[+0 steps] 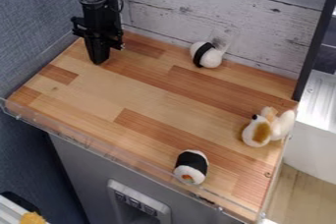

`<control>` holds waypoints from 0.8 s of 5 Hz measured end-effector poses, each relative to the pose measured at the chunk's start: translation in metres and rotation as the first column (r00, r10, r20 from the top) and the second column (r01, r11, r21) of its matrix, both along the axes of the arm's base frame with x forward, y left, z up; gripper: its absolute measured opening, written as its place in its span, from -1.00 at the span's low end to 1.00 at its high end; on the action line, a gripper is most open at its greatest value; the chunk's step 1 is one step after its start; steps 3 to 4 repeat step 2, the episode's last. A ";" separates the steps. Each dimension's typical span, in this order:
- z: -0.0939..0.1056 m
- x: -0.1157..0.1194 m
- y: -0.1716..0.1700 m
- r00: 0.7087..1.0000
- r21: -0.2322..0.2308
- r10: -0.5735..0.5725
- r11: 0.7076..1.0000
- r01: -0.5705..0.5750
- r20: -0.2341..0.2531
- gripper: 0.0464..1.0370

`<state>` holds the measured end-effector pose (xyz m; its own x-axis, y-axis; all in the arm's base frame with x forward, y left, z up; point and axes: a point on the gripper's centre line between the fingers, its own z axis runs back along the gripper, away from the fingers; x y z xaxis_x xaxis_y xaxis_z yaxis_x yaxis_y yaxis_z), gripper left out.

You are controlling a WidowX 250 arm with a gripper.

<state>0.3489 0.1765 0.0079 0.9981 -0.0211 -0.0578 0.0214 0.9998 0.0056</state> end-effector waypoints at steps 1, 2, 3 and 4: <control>0.001 0.002 0.001 1.000 0.001 0.005 1.000 -0.005 0.001 -0.98; 0.003 0.003 0.001 1.000 -0.005 0.009 1.000 -0.009 -0.009 -0.98; 0.003 0.003 0.001 1.000 -0.005 0.009 1.000 -0.009 -0.009 -0.98; 0.003 0.003 0.001 1.000 -0.005 0.009 1.000 -0.009 -0.009 -0.98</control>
